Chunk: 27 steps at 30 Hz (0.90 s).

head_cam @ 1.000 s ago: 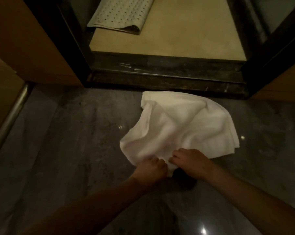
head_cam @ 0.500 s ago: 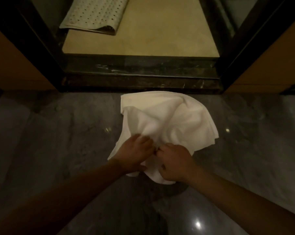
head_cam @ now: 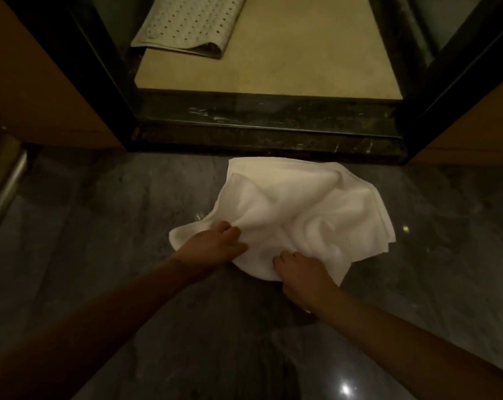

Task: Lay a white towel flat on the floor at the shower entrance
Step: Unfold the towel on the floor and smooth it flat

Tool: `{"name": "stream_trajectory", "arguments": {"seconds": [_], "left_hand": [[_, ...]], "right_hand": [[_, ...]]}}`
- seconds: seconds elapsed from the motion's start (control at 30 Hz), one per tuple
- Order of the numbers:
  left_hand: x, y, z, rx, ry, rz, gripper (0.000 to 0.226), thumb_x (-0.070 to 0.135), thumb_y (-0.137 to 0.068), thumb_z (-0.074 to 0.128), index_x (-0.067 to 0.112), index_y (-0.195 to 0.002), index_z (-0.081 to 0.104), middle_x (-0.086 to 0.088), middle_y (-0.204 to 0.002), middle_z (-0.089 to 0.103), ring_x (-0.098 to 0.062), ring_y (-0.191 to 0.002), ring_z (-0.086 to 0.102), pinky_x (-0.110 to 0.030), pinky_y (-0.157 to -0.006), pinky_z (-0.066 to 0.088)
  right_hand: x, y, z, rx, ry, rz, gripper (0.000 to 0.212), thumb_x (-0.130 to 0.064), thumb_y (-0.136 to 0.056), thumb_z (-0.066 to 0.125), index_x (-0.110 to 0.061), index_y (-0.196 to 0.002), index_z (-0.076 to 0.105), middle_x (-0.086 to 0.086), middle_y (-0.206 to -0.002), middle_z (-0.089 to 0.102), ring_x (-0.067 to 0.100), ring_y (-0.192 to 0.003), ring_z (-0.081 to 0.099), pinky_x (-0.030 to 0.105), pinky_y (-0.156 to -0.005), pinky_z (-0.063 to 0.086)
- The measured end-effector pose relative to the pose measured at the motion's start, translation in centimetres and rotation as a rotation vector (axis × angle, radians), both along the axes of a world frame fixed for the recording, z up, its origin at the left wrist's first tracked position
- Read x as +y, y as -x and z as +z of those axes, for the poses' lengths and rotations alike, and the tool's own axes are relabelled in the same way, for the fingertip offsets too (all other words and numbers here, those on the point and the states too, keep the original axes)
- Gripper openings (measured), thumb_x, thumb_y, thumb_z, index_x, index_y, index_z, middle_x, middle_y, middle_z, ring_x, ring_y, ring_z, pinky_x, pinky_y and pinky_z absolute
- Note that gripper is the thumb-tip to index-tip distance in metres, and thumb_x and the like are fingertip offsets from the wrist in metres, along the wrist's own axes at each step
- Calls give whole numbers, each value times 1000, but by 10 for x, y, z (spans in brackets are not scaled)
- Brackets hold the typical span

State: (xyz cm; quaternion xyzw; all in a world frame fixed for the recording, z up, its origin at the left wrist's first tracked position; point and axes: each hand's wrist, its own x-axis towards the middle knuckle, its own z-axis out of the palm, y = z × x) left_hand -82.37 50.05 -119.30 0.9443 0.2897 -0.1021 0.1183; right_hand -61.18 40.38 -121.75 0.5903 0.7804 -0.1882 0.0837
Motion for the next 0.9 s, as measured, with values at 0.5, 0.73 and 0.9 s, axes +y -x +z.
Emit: {"name": "stream_trajectory", "arguments": {"seconds": [0.5, 0.73, 0.9], "left_hand": [[-13, 60, 5, 267, 115, 105, 56, 27, -86, 51, 33, -139, 34, 2, -138, 32, -16, -122, 34, -32, -96, 39], [-1, 13, 5, 98, 15, 63, 30, 29, -89, 47, 27, -118, 56, 2, -121, 52, -17, -102, 50, -31, -82, 43], [32, -42, 4, -8, -142, 59, 38, 15, -89, 52, 23, -126, 51, -4, -119, 56, -22, -102, 53, -38, -85, 48]], "right_hand": [[-43, -46, 7, -266, 262, 85, 51, -22, -95, 45, -15, -144, 29, 9, -146, 33, 25, -132, 35, 38, -103, 35], [-22, -52, 22, -58, 8, 8, 42, -42, -83, 48, -20, -118, 55, 3, -114, 56, 21, -102, 52, 31, -81, 43], [28, -65, 32, -44, -225, -277, 32, -21, -87, 52, -17, -119, 52, 5, -116, 56, 23, -104, 53, 35, -73, 47]]}}
